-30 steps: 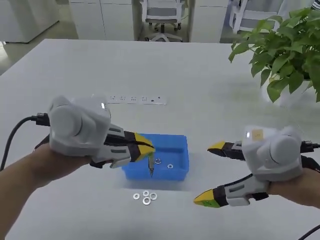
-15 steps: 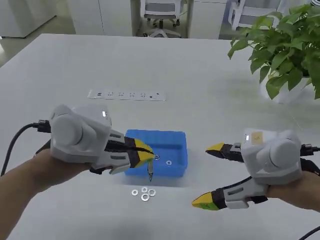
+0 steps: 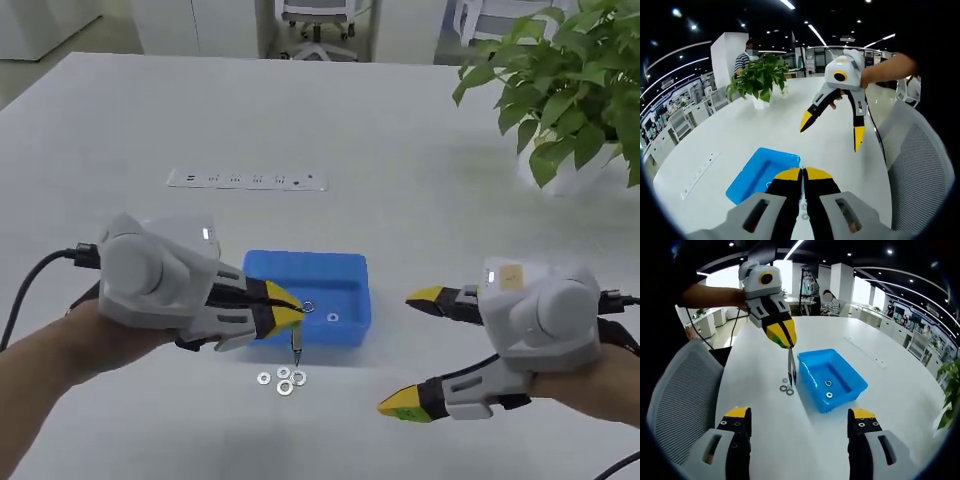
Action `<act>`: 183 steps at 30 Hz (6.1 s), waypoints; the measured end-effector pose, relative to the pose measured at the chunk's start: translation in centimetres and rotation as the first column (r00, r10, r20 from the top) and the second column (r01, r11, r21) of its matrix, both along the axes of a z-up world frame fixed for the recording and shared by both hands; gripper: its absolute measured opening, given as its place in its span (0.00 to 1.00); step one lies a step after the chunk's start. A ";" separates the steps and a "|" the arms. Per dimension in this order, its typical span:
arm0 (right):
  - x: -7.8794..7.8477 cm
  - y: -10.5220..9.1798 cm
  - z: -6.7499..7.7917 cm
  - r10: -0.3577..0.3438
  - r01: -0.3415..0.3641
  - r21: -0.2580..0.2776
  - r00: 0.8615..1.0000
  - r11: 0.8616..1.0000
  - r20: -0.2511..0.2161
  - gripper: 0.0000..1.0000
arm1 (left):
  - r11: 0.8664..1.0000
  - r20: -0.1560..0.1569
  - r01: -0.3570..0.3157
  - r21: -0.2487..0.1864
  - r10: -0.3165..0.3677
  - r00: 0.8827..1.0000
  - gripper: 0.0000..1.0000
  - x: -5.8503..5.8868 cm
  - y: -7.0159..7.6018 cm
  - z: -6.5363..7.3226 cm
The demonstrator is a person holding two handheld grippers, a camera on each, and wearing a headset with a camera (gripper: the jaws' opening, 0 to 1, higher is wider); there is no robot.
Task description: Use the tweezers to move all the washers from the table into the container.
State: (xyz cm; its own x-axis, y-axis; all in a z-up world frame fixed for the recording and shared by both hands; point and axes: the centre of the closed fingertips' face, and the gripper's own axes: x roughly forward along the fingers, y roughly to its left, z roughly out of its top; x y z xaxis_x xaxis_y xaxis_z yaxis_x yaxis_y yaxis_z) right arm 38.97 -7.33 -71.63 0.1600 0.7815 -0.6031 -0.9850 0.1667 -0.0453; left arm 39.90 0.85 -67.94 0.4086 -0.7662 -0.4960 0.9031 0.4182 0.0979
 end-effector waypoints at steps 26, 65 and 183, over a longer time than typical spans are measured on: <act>0.1 -0.4 -0.7 -0.010 0.010 0.001 1.000 1.000 -0.020 0.78 | 0.999 -0.031 0.035 0.013 -0.034 0.999 0.05 -0.2 -0.8 -1.4; -0.1 7.0 -2.7 0.284 -0.284 -0.012 0.957 0.959 0.052 0.36 | 0.986 -0.061 0.166 0.030 -0.164 0.985 0.05 -0.8 -0.9 -1.3; 4.0 9.2 2.8 0.329 -0.326 -0.047 0.936 0.944 0.121 0.10 | 0.964 -0.166 -0.221 -0.147 0.197 0.966 0.91 -2.9 4.5 -1.2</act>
State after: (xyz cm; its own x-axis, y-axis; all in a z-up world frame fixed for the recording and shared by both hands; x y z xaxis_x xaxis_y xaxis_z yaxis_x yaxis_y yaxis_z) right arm 42.98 1.88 -68.79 -0.0267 0.7875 -0.6157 -0.9708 -0.1673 -0.1719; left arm 36.97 5.37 -69.12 0.4994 -0.7471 -0.4387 0.7929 0.5982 -0.1162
